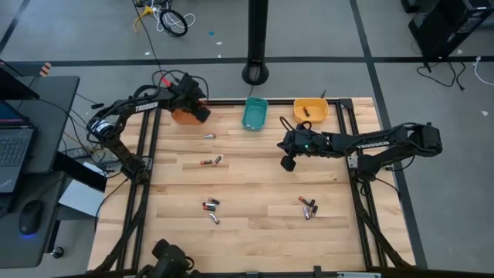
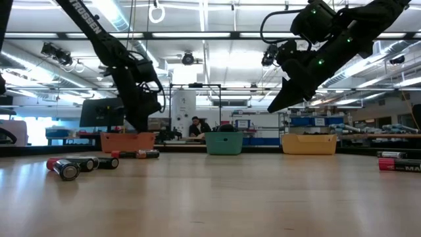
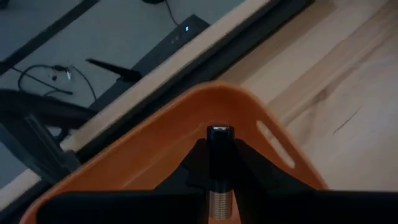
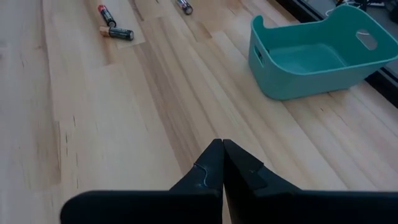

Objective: Sort batteries
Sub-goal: Put the brown-black battery in the orange bin, then adjust the green bin

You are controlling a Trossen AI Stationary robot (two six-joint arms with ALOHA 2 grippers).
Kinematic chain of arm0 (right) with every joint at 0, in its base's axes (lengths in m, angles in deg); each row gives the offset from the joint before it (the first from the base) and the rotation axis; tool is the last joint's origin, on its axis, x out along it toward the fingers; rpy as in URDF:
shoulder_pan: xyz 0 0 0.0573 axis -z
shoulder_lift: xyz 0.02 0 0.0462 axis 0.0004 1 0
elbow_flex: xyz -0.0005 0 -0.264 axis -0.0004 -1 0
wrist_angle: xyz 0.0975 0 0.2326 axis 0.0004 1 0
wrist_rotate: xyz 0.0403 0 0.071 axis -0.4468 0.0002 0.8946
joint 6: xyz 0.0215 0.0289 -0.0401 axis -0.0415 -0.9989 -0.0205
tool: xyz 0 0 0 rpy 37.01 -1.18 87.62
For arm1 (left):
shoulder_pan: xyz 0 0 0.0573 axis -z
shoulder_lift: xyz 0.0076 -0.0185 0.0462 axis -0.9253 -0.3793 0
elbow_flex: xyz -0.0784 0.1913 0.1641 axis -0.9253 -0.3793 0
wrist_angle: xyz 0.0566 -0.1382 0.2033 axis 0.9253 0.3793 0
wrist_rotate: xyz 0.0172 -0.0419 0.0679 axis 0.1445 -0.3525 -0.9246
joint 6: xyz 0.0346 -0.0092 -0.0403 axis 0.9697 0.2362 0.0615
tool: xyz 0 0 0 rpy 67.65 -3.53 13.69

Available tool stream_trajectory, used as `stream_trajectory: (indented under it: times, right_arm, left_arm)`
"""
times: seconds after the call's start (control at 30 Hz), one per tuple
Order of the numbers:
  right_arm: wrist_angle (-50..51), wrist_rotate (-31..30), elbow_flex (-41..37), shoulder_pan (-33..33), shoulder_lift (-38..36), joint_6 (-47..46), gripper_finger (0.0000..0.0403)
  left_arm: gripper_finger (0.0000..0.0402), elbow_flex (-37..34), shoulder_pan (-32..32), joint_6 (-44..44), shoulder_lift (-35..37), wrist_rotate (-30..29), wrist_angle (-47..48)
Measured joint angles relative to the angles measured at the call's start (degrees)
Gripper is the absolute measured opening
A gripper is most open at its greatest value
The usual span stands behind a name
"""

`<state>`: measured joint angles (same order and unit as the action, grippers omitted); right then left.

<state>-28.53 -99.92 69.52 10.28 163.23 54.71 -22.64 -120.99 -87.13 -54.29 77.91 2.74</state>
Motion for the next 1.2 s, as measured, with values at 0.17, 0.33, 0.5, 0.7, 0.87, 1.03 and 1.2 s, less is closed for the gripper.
stream_trajectory:
  times: [0.17, 0.33, 0.5, 0.7, 0.87, 1.03, 1.2]
  right_arm:
    - [0.02, 0.00, 0.01, 0.00, 0.00, 0.00, 0.0012]
    - [-0.02, 0.00, 0.01, 0.00, 0.00, 0.00, 0.0012]
    - [-0.01, 0.00, 0.01, 0.00, 0.00, 0.00, 0.0012]
    - [0.00, 0.00, 0.01, 0.00, 0.00, 0.01, 0.0012]
    - [0.00, 0.02, 0.01, -0.04, 0.00, 0.02, 0.0012]
    - [0.01, 0.02, 0.01, -0.04, 0.00, 0.02, 0.0012]
    - [0.02, 0.02, 0.01, -0.04, 0.00, 0.63, 0.0012]
  left_arm:
    - [0.0048, 0.03, 0.00, -0.65, 0.00, -0.07, 0.89]
    - [0.0067, 0.03, 0.00, -1.83, 0.00, -0.09, 1.30]
    - [0.0072, 0.03, 0.00, -3.80, 0.02, -0.11, 2.89]
    - [0.0082, 0.03, 0.00, -4.34, 0.02, -0.31, 4.01]
    - [0.0108, 0.03, 0.00, -3.03, 0.04, -0.57, 4.25]
    - [0.0129, 0.03, 0.00, -0.23, -0.65, -2.96, 4.37]
    - [0.0108, 1.16, 0.46, 4.02, -0.21, -10.31, 5.74]
